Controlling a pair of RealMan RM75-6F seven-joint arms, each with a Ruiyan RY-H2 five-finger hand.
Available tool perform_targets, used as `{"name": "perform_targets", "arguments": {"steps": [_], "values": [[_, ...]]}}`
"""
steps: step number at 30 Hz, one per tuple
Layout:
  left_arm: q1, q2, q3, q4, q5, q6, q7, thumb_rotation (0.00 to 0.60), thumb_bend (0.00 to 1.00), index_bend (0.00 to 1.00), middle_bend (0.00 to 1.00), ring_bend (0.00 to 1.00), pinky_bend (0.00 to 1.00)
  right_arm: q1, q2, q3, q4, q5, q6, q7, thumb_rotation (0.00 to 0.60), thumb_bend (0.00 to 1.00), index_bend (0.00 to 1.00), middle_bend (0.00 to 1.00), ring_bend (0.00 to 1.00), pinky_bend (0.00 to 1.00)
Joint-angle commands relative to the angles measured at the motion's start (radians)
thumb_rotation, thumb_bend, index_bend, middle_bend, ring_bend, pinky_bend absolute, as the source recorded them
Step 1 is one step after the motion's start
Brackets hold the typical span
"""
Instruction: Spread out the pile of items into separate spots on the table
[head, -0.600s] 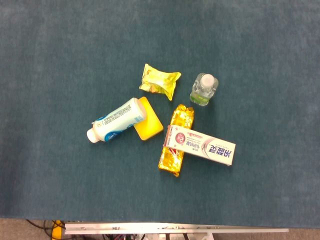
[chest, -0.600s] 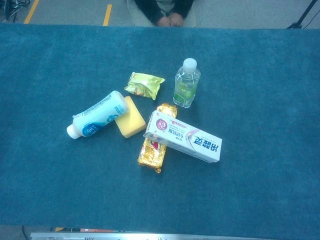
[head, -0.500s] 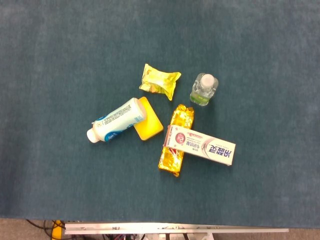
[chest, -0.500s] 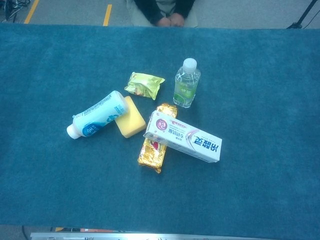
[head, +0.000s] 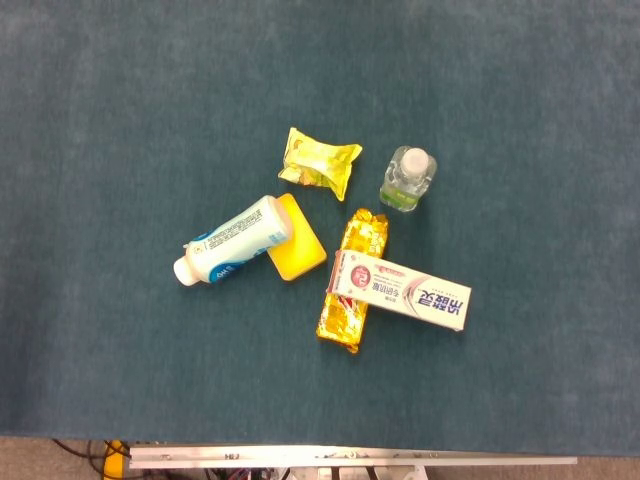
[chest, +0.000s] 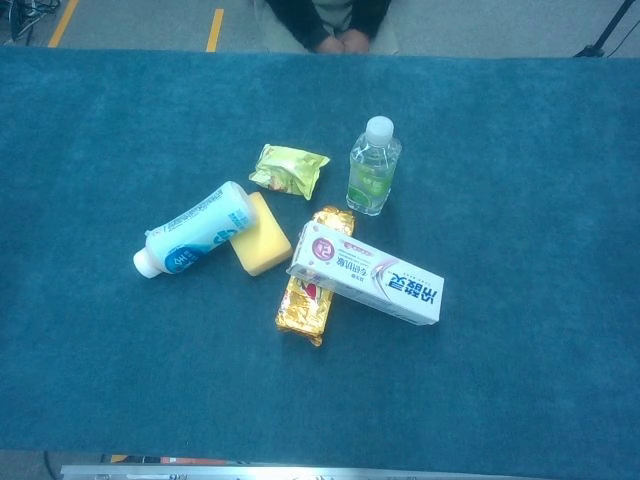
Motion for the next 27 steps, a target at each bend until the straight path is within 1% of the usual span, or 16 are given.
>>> {"name": "perform_targets", "arguments": {"steps": [1, 7, 11, 16, 19, 21, 25, 27], "values": [[0.000, 0.000, -0.001, 0.002, -0.005, -0.001, 0.000, 0.600, 0.37, 0.33, 0.21, 0.13, 0.24, 0.013, 0.000, 0.006, -0.003, -0.001, -0.013, 0.002, 0.600, 0.28, 0.27, 0.44, 0.39, 0.46], [0.000, 0.006, -0.003, 0.000, -0.010, -0.003, 0.001, 0.600, 0.37, 0.33, 0.21, 0.13, 0.24, 0.056, -0.001, 0.027, -0.010, 0.010, -0.059, 0.004, 0.600, 0.27, 0.27, 0.44, 0.39, 0.46], [0.001, 0.011, -0.002, -0.004, -0.006, 0.000, 0.000, 0.600, 0.37, 0.33, 0.20, 0.13, 0.24, 0.099, -0.007, 0.039, -0.020, 0.032, -0.125, 0.024, 0.600, 0.25, 0.27, 0.44, 0.39, 0.46], [0.007, 0.019, 0.001, -0.006, -0.004, 0.005, -0.003, 0.600, 0.37, 0.33, 0.21, 0.13, 0.24, 0.163, -0.018, 0.060, -0.034, 0.061, -0.214, 0.048, 0.600, 0.10, 0.27, 0.43, 0.37, 0.46], [0.009, 0.023, 0.003, -0.011, -0.005, 0.006, -0.003, 0.600, 0.37, 0.33, 0.21, 0.13, 0.24, 0.203, -0.028, 0.071, -0.039, 0.077, -0.267, 0.038, 0.600, 0.01, 0.27, 0.40, 0.33, 0.45], [0.010, 0.025, 0.003, -0.010, -0.002, 0.007, -0.006, 0.600, 0.37, 0.33, 0.20, 0.13, 0.24, 0.233, -0.035, 0.077, -0.044, 0.094, -0.311, 0.029, 0.600, 0.00, 0.24, 0.36, 0.29, 0.42], [0.010, 0.025, 0.004, -0.011, -0.002, 0.005, -0.003, 0.600, 0.37, 0.33, 0.20, 0.13, 0.24, 0.286, -0.051, 0.087, -0.046, 0.129, -0.389, 0.015, 0.600, 0.00, 0.13, 0.28, 0.22, 0.36], [0.010, 0.026, 0.006, -0.011, -0.003, 0.002, -0.002, 0.600, 0.37, 0.33, 0.20, 0.13, 0.24, 0.313, -0.065, 0.092, -0.042, 0.148, -0.423, -0.001, 0.600, 0.00, 0.10, 0.25, 0.19, 0.33]]}}
